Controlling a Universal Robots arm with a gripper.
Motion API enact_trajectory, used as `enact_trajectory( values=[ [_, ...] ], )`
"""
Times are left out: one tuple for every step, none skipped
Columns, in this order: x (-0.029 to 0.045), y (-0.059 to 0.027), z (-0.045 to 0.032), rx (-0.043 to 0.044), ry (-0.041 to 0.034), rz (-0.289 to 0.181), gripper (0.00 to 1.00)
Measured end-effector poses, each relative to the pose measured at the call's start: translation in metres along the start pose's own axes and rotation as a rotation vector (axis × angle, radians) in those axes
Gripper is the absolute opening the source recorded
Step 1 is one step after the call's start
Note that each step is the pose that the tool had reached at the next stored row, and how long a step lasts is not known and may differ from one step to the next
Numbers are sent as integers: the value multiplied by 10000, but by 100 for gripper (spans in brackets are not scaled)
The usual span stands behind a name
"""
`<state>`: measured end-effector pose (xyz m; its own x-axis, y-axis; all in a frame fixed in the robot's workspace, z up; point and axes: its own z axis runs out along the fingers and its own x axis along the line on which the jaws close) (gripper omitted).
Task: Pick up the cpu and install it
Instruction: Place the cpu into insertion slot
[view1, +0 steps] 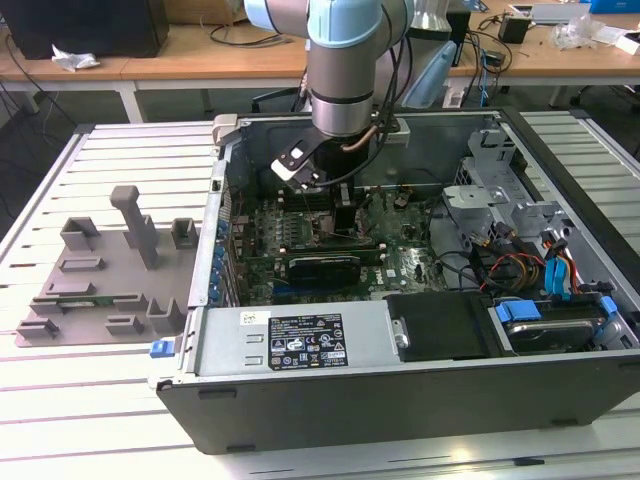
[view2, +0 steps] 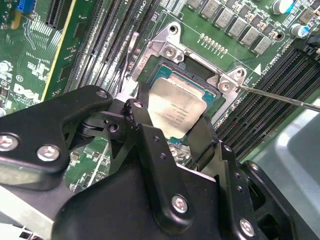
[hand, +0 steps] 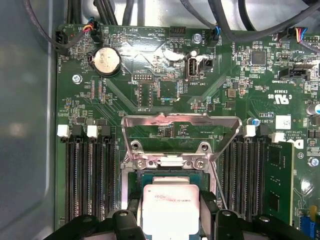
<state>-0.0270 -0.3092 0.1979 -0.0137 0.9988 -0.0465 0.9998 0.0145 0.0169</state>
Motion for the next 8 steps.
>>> enact_trajectory(
  values=[
    [0, 1, 0, 0, 0, -5, 55],
    [0, 1, 0, -1, 0, -6, 55],
    [0, 1, 0, -1, 0, -7, 55],
    [0, 1, 0, -1, 0, -7, 55],
    [0, 1, 0, -1, 0, -7, 55],
    [0, 1, 0, -1, 1, -7, 55],
    [1, 2, 1, -10, 2, -9, 55],
    [1, 2, 1, -3, 3, -8, 55]
  ],
)
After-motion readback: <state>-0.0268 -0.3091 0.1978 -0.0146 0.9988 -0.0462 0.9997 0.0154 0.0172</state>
